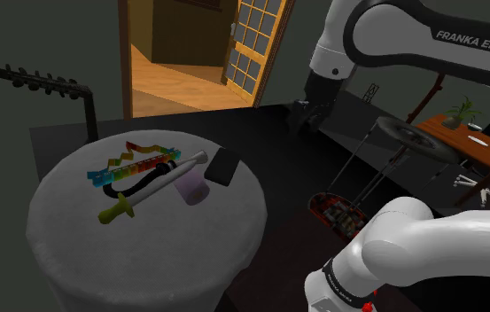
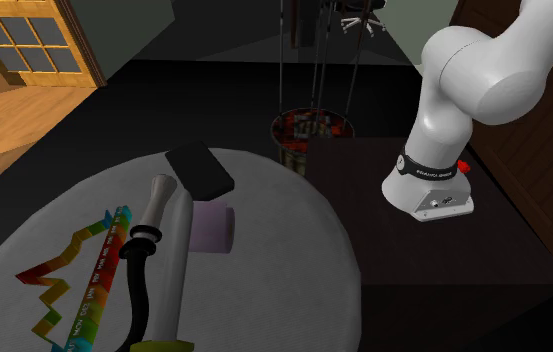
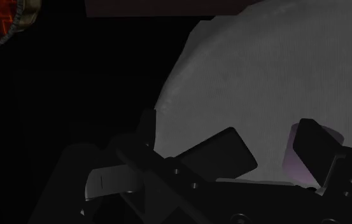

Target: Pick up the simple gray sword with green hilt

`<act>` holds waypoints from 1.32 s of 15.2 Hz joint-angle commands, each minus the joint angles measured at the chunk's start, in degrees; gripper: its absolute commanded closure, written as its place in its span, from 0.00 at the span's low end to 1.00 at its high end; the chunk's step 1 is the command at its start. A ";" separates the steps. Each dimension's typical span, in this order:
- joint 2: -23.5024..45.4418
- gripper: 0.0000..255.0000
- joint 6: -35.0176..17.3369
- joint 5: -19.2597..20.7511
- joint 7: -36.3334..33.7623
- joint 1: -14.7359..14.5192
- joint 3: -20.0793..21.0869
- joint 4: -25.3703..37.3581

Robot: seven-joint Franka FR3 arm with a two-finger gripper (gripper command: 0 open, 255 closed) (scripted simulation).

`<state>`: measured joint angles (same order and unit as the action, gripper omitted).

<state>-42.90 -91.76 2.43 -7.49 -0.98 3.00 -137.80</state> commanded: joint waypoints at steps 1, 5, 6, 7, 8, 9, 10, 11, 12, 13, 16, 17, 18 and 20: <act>0.00 0.00 0.00 0.00 0.00 0.00 0.00 0.00; -2.56 0.00 -3.52 -3.98 -14.14 0.46 7.67 -4.38; -2.72 0.00 -4.48 -4.99 -17.69 0.60 9.73 -5.10; -2.69 0.00 -5.48 -5.98 -21.27 0.77 11.82 -5.67; -2.46 0.00 -6.52 -6.96 -24.84 1.01 13.99 -6.08; -2.02 0.00 -7.58 -7.87 -28.43 1.30 16.18 -6.33; -1.39 0.00 -8.68 -8.71 -32.04 1.67 18.41 -6.42; -0.56 0.00 -9.79 -9.45 -35.68 2.10 20.65 -6.35; 0.47 0.00 -10.92 -10.08 -39.34 2.63 22.93 -6.12; 1.66 0.00 -12.06 -10.59 -43.02 3.30 25.26 -5.74; 6.22 0.00 -15.40 -11.21 -54.23 6.22 32.51 -3.67; 8.04 0.00 -16.45 -11.05 -58.06 7.53 35.04 -2.68; 10.01 0.00 -17.46 -10.65 -61.96 9.00 37.62 -1.57; 14.40 0.00 -19.28 -9.09 -70.06 12.53 43.06 1.07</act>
<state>-31.04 -110.05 -7.32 -72.48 9.75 42.89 -138.42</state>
